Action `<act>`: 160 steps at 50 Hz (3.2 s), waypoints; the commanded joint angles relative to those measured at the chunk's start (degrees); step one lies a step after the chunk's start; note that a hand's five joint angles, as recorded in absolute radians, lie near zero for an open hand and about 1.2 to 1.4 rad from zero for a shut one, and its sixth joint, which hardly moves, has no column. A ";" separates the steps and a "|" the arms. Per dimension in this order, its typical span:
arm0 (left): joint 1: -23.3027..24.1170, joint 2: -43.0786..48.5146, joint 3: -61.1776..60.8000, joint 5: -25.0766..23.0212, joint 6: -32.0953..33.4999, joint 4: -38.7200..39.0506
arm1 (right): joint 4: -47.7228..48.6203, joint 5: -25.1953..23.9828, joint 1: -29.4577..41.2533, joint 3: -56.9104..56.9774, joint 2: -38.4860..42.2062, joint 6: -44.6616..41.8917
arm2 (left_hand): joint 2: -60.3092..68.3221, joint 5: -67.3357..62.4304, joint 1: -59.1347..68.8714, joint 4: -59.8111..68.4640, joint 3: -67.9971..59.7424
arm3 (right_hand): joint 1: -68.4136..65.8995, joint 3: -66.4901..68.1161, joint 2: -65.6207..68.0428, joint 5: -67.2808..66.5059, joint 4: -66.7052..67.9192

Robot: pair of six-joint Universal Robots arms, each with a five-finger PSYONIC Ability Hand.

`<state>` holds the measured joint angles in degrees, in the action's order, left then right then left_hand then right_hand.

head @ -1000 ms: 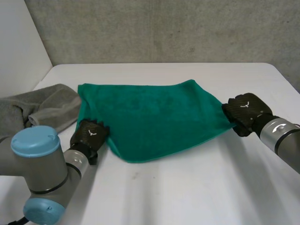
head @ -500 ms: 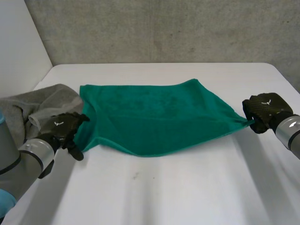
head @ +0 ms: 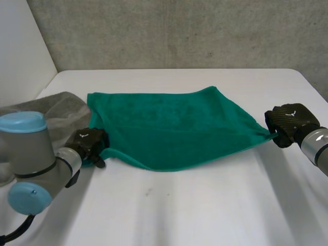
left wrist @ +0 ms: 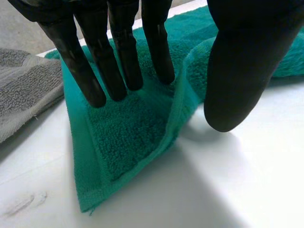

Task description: Fold the laundry.

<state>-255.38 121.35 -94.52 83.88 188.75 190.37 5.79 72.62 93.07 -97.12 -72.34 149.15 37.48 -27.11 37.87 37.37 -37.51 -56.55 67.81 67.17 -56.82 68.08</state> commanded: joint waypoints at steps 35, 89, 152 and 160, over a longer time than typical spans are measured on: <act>6.91 -34.34 -19.92 14.39 34.84 -26.11 | -46.14 -1.52 -8.43 4.22 -7.73 -40.34 | 42.52 -42.89 42.13 42.63 -42.49 | -23.45 12.19 12.83 -13.18 11.92; 7.53 -15.36 14.20 12.36 35.02 20.74 | 0.19 3.15 4.31 42.38 4.05 10.90 | 42.52 -42.89 42.13 42.63 -42.49 | -23.45 12.19 12.83 -13.18 11.92; 12.27 8.10 20.77 13.42 33.51 -0.54 | -13.89 8.50 0.00 23.55 15.64 -19.51 | 42.52 -42.89 42.13 42.63 -42.49 | -23.45 12.19 12.83 -13.18 11.92; 10.08 16.18 27.18 13.77 47.83 13.51 | -6.06 12.63 2.90 33.05 24.52 -15.21 | 42.52 -42.89 42.13 42.63 -42.49 | -23.45 12.19 12.83 -13.18 11.92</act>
<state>-243.39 132.65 -70.90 97.35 227.29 194.15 -5.20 82.62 94.56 -70.12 -53.50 131.37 68.62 -56.04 65.53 68.84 -68.37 -56.57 67.81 67.17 -56.82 68.09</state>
